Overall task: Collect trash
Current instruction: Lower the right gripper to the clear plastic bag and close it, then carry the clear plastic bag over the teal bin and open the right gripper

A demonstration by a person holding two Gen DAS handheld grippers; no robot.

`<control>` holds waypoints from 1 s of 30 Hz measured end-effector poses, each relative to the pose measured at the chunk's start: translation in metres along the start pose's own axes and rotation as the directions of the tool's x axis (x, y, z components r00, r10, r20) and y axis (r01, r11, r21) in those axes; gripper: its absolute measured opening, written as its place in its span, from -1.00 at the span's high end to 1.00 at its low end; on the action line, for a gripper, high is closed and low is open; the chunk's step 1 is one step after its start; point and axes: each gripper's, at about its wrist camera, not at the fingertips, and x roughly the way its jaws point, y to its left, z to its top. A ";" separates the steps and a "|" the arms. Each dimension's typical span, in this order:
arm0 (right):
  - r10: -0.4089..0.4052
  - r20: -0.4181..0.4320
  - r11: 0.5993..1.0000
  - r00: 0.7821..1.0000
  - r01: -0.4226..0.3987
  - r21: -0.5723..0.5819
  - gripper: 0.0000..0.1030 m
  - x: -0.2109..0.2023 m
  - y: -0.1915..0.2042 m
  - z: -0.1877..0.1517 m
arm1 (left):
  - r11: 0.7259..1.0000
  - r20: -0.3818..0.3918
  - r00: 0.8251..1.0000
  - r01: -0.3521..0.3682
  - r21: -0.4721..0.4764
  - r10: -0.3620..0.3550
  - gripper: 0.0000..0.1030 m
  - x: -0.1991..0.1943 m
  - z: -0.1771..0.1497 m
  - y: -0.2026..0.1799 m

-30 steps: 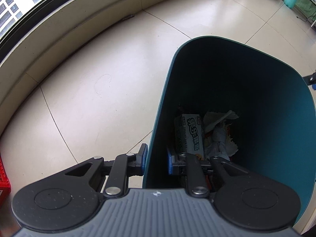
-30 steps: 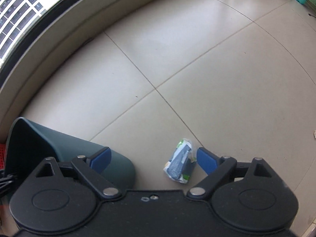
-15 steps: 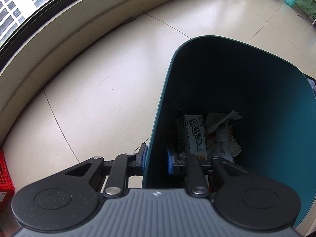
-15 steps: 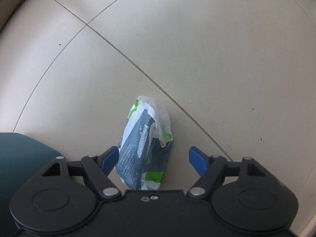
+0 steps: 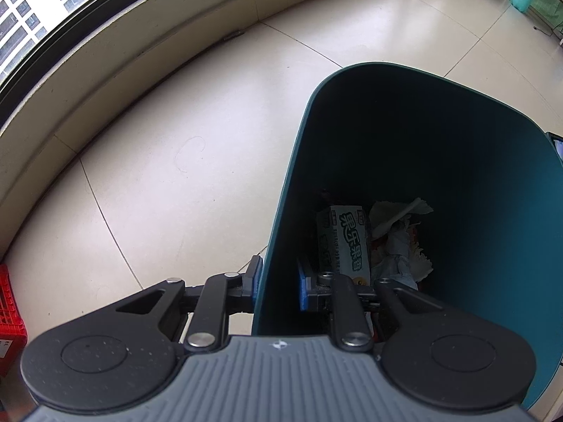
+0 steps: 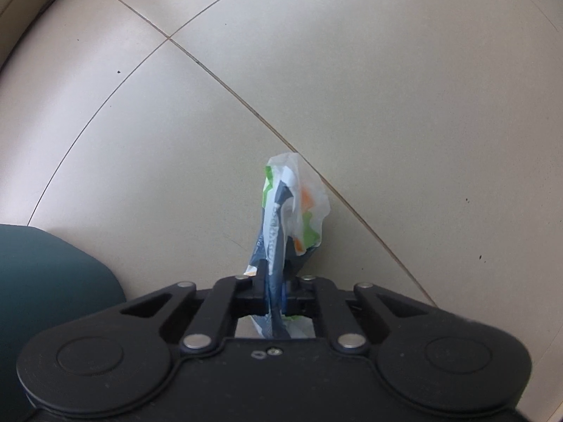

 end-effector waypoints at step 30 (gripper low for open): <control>0.402 0.224 0.826 0.888 -0.246 -0.508 0.94 -0.320 0.147 -0.039 | 0.999 -0.015 0.999 0.028 -0.024 -0.029 0.63 0.000 0.004 0.010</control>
